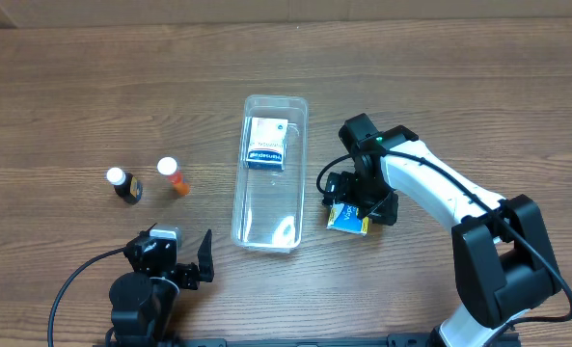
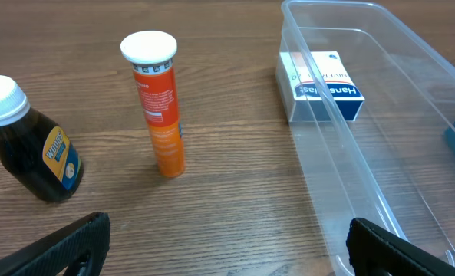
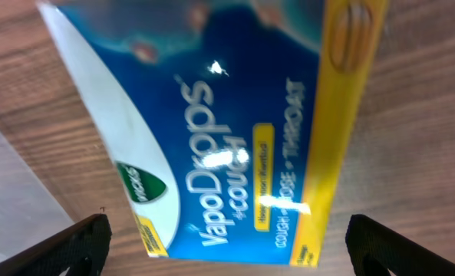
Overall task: Pack container
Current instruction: 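Grasp the blue-yellow VapoDrops box with the right gripper, then place the VapoDrops box into the container beside the white box, then grasp the red Panadol box with the right gripper, then lower the red box into the container's far end and release, then raise the right gripper away to the upper right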
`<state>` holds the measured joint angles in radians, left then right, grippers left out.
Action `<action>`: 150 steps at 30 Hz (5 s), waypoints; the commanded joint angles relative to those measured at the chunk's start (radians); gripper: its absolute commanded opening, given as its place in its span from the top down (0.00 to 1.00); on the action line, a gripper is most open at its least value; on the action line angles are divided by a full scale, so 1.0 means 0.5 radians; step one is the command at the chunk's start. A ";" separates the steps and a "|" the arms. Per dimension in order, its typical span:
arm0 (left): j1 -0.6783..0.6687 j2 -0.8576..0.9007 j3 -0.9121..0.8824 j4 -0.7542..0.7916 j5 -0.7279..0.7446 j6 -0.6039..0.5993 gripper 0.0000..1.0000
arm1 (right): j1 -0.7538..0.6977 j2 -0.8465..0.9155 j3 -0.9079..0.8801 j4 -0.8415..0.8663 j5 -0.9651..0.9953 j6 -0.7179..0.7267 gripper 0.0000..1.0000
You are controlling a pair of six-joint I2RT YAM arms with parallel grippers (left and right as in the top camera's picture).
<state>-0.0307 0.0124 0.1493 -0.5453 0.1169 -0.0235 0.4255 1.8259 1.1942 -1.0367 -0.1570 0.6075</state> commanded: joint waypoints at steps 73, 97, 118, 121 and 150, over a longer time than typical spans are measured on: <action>0.012 -0.014 -0.005 0.007 0.014 -0.013 0.00 | -0.461 0.072 0.892 -0.367 0.400 -0.549 0.00; 0.012 -0.014 -0.005 0.007 0.014 -0.013 0.00 | -0.603 0.595 0.816 -0.235 0.279 -0.510 0.27; 0.012 -0.014 -0.005 0.007 0.014 -0.013 0.00 | 0.451 0.172 1.313 -0.034 0.313 -0.014 0.33; 0.012 -0.014 -0.005 0.007 0.014 -0.013 0.00 | 0.481 0.393 1.313 0.124 0.313 -0.001 0.33; 0.012 -0.014 -0.005 0.113 -0.084 0.040 0.00 | -0.813 -0.124 1.502 -0.253 -0.036 -0.078 0.00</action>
<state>-0.0307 0.0120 0.1493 -0.5385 0.1158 -0.0227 0.1272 1.7519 1.9446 -1.1107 -0.0547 0.5762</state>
